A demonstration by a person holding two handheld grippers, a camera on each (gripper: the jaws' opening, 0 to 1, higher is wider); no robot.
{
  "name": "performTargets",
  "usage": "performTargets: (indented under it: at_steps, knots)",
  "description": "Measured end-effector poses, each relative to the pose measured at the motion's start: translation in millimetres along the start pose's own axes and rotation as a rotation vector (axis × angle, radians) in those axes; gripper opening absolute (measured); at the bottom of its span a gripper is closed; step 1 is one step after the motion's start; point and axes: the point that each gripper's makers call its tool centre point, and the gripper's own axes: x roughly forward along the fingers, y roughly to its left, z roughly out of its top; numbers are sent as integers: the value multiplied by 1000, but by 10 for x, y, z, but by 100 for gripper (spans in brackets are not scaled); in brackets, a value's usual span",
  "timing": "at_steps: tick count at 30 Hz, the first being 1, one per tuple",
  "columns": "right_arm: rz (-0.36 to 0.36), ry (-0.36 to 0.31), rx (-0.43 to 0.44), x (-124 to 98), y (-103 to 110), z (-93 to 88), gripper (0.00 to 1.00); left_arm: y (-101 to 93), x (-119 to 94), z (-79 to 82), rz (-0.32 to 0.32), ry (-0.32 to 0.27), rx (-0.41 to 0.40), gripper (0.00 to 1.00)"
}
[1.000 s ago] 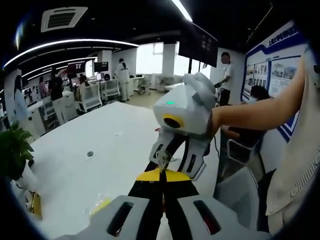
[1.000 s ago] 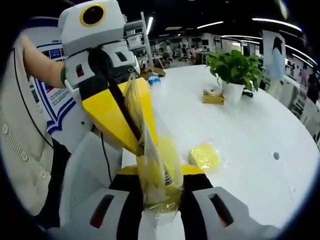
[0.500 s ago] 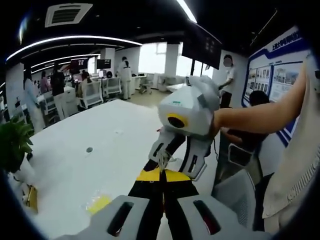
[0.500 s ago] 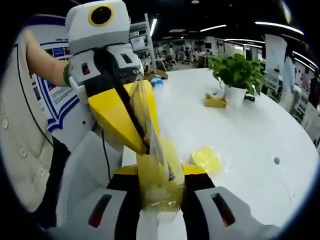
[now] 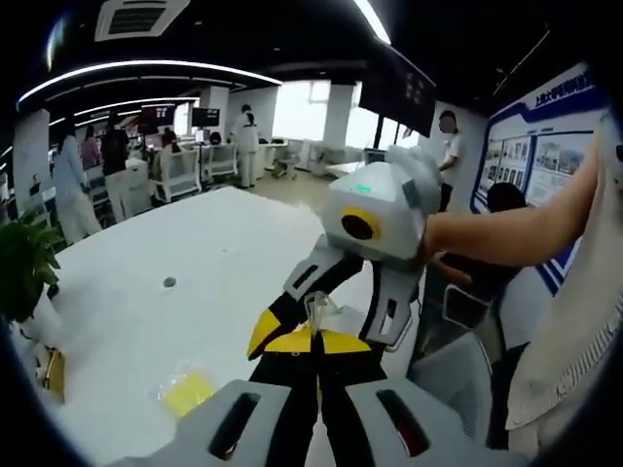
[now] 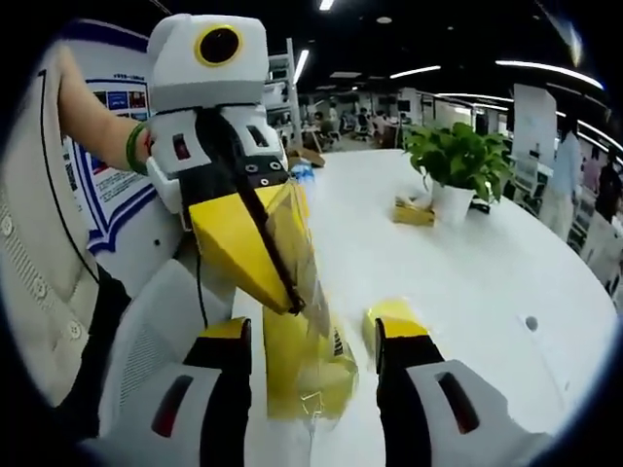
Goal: Compare the silicone blocks by pressing each to a similar depth, holding the contact briefly, and releasing to observe deformation and rebound differences across the visible hardness samples.
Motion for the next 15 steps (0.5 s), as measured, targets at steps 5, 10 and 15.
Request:
performTargets:
  at_steps: [5,10,15]
  knots:
    - [-60,-78,23,-83,11,22,64,22,4,-20,14,-5,-30,0]
    - [-150,-202,102,-261,51,7,77,70,-7,-59,45,-5,-91,0]
    - [-244,-289,178,-525,145,-63,86,87,-8,-132,61,-10,-123,0]
